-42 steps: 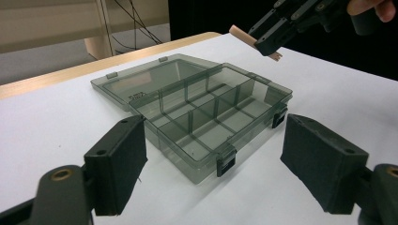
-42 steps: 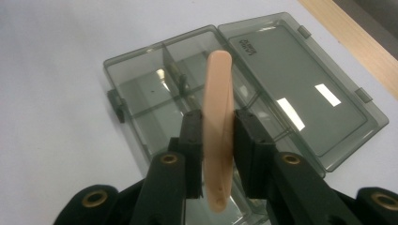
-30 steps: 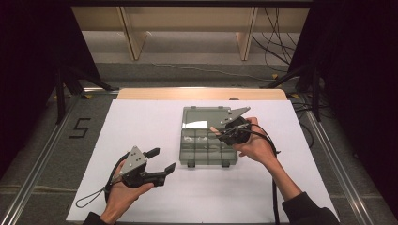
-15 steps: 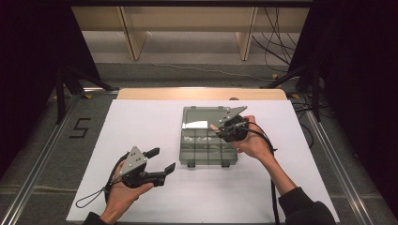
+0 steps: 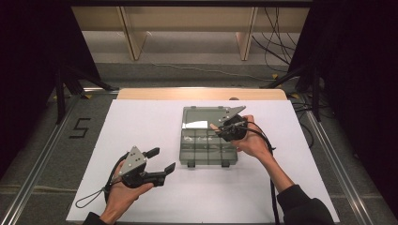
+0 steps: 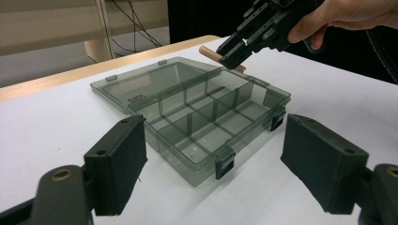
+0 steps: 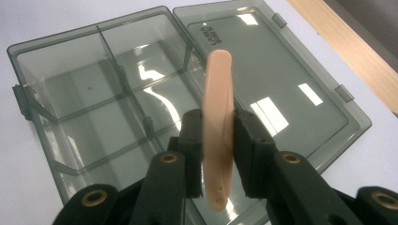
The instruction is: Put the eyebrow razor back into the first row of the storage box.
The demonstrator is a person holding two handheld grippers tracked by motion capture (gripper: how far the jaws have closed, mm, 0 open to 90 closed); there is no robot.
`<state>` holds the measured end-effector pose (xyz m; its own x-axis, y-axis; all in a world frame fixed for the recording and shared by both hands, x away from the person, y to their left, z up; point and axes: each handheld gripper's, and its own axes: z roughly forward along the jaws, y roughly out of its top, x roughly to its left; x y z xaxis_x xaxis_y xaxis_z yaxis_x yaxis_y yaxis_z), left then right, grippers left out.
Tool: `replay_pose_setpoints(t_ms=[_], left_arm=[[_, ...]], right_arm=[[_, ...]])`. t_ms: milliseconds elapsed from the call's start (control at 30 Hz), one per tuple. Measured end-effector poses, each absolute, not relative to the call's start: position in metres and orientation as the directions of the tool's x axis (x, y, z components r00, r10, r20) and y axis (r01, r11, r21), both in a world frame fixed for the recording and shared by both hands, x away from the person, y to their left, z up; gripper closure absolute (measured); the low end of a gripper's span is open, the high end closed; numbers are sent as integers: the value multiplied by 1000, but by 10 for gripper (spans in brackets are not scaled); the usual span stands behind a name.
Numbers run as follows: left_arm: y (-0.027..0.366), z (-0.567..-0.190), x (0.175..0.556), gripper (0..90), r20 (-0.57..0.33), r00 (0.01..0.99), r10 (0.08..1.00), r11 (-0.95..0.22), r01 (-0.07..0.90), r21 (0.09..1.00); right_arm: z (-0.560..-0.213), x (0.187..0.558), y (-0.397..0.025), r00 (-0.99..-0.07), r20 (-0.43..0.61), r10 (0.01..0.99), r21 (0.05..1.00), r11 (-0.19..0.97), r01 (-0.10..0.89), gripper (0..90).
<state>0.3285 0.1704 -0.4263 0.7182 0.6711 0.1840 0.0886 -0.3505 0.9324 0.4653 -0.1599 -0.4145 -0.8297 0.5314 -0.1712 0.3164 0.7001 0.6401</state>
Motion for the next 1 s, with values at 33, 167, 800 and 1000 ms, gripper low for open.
replay_pose_setpoints(t_ms=[33, 167, 800, 1000], left_arm=[[170, -426, 328, 216, 184, 718, 671, -350, 89, 932], [170, -427, 329, 216, 183, 718, 672, -351, 91, 932], [169, -428, 329, 216, 182, 721, 668, -355, 94, 930], [169, -428, 329, 216, 182, 721, 668, -356, 95, 930]], right_arm=[[-415, 465, -159, -825, -167, 540, 644, 693, 323, 744], [-417, 467, -158, -830, -169, 532, 646, 695, 315, 743], [-431, 473, -156, -839, -149, 524, 624, 708, 331, 742], [-434, 473, -155, -833, -145, 534, 626, 701, 341, 740]])
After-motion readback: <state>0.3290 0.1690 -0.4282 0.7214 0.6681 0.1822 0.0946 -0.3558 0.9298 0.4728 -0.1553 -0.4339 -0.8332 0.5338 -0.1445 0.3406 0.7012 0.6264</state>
